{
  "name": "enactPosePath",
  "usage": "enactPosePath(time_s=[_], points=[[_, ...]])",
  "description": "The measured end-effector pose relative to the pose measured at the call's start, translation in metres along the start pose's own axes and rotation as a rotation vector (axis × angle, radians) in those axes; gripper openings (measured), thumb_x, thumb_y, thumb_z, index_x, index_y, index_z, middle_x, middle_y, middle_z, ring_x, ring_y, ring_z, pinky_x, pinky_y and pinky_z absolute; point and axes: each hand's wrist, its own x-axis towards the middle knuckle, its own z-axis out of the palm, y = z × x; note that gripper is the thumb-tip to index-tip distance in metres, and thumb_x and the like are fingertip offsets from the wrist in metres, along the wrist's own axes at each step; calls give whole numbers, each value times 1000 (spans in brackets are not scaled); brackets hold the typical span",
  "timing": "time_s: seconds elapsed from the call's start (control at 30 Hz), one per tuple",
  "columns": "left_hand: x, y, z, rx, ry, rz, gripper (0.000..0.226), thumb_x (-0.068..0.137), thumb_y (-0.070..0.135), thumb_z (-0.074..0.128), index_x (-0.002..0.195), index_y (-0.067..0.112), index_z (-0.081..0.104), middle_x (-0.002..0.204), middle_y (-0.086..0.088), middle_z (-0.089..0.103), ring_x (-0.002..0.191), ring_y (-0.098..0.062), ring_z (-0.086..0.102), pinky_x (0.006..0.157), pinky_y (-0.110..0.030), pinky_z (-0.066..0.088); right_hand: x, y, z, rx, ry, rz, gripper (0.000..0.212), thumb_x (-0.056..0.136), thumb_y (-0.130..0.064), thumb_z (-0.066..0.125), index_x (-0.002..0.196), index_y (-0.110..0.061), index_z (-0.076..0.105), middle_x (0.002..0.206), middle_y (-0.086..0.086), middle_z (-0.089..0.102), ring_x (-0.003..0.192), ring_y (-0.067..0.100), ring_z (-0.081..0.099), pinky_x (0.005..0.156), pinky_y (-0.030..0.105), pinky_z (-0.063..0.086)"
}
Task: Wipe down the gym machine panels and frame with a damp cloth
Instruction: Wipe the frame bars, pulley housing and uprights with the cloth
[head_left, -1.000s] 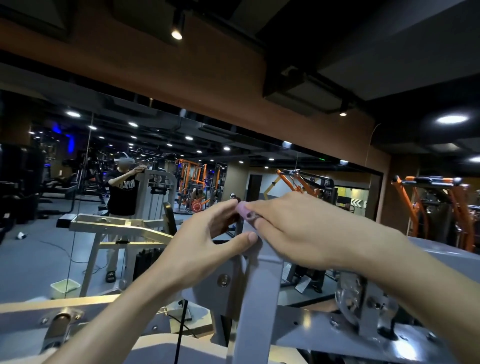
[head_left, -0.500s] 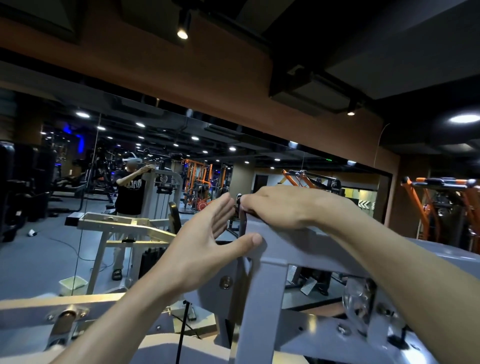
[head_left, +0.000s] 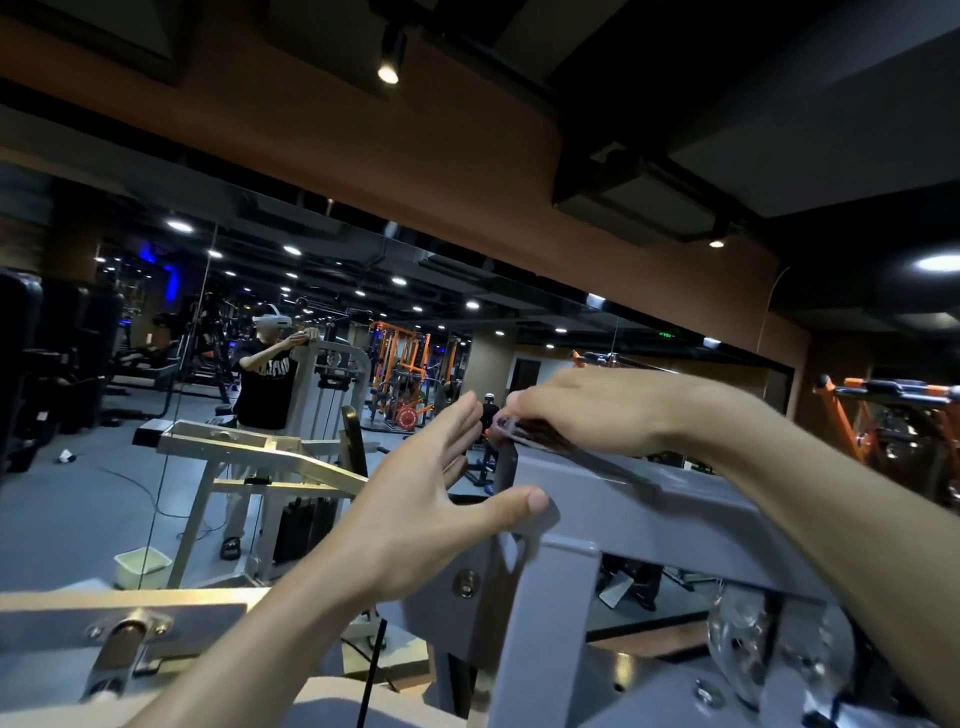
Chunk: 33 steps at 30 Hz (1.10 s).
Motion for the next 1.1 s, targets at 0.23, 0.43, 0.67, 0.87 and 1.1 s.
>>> enactPosePath(time_s=[0.23,0.43,0.67,0.87,1.1], points=[[1,3,-2,27,7,-14,139,54,80,83,166,34,14,164,25,31,142,16,33,123,-37,35,7,-15,-5,-73,-22,-88,30,104,-34,46,115,-29,73,116,-14,70,106,7,61,95,29,48],[2,-3,-2,30,19,-11,135,56,77,83,165,38,14,162,29,32,143,15,32,123,-35,36,10,-31,-10,8,-70,-116,25,96,-36,53,96,-37,78,95,-12,75,88,6,66,84,36,54],[-1,-1,-3,74,26,12,131,57,75,82,164,39,15,162,25,36,146,7,35,120,-34,38,15,-48,-6,-135,-199,-99,20,95,-26,56,92,-23,75,83,-4,68,77,12,59,72,34,49],[-2,3,-4,120,20,4,91,74,34,92,149,44,41,117,47,59,112,20,57,98,-19,51,8,-70,-5,-190,-239,-116,28,98,-21,50,76,-19,69,73,-3,64,64,7,54,61,29,42],[0,-1,-4,46,23,-2,113,77,28,92,162,42,19,152,29,45,135,16,43,114,-21,42,2,-58,0,-164,-227,-125,26,92,-25,53,78,-12,70,74,3,68,69,16,58,65,34,46]])
